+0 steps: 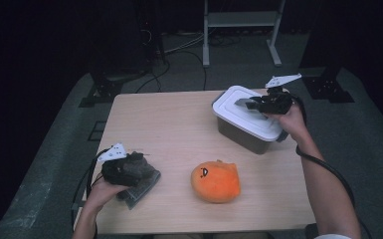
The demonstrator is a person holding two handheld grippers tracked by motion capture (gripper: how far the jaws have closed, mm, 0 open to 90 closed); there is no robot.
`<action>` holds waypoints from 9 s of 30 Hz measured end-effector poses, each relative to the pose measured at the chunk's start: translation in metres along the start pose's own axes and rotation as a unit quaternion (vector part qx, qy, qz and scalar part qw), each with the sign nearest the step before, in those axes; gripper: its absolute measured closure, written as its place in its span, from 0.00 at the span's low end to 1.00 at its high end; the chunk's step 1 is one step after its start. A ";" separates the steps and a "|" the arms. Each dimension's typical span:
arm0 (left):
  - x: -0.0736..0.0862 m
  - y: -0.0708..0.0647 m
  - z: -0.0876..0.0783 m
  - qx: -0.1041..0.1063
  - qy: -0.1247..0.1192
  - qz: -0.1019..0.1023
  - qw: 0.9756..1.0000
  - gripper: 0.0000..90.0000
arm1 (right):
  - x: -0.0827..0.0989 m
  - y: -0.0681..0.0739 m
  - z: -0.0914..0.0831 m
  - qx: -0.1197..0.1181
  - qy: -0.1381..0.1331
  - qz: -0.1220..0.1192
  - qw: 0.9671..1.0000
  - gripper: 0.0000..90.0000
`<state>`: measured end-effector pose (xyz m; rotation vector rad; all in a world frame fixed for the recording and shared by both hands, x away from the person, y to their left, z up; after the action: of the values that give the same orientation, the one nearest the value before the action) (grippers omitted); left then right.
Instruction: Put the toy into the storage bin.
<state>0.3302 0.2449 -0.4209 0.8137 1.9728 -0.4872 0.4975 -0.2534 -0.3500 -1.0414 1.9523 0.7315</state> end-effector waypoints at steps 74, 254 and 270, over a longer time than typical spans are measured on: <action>-0.003 0.000 -0.005 -0.002 -0.008 -0.005 1.000 0.15 | -0.047 0.095 0.091 -0.162 0.039 -0.113 0.980 0.73; -0.005 -0.003 -0.010 -0.017 -0.021 -0.004 1.000 0.12 | 0.198 0.080 -0.075 -0.094 0.023 0.059 0.994 0.72; -0.005 -0.004 -0.009 -0.015 -0.020 -0.005 1.000 0.12 | 0.180 0.082 -0.084 -0.096 -0.005 0.055 0.994 0.61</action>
<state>0.3239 0.2464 -0.4121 0.7710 1.9434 -0.4750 0.3324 -0.3497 -0.4485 -1.0476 1.9719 1.0005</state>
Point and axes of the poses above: each handheld gripper's, and its own axes: z roughly forward along the jaws, x roughly out of its underside, y roughly to its left, the point moved 1 cm from there along z, roughly forward along the jaws, and after that the axes turned 12 degrees about -x, right-handed, at the moved point
